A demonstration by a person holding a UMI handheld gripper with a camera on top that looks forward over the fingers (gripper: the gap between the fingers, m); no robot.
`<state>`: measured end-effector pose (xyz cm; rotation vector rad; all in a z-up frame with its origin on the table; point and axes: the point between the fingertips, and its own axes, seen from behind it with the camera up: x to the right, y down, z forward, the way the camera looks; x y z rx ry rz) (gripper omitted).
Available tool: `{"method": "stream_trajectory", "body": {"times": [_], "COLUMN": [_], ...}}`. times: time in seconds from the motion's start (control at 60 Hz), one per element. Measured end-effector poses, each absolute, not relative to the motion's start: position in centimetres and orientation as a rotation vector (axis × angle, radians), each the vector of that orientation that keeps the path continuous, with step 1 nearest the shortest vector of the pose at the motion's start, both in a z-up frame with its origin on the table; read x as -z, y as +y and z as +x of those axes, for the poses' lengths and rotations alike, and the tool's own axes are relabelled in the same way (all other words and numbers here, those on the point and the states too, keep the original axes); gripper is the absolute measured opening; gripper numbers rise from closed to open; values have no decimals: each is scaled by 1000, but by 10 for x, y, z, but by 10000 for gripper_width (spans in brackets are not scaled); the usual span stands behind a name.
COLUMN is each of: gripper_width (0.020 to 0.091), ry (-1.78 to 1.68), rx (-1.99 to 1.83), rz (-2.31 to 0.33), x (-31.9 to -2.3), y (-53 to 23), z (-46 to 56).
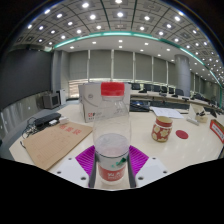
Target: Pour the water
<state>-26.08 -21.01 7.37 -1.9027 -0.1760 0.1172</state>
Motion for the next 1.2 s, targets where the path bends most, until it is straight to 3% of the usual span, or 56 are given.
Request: {"method": "stream_trajectory", "body": {"times": [0.117,0.267,0.517,0.617,0.817,1.05,1.2], "gripper_width": [375,379,374,373,374,372,374], "ry": [-169,-83,382,618,1050,1433,1439], "rx": [-133,-288,-896,-1220,-1593,-1876,-1887], "rz": [-1897,-1896,-1739,-1645,-1401,-1138,-1176], "x": [-86,-117,-224,-236,-239,-200,-191], "y": [-211,-195,-125,-90,-49,-14,-4], "z": [-266,-285,-289,-281,-224,-198,-195]}}
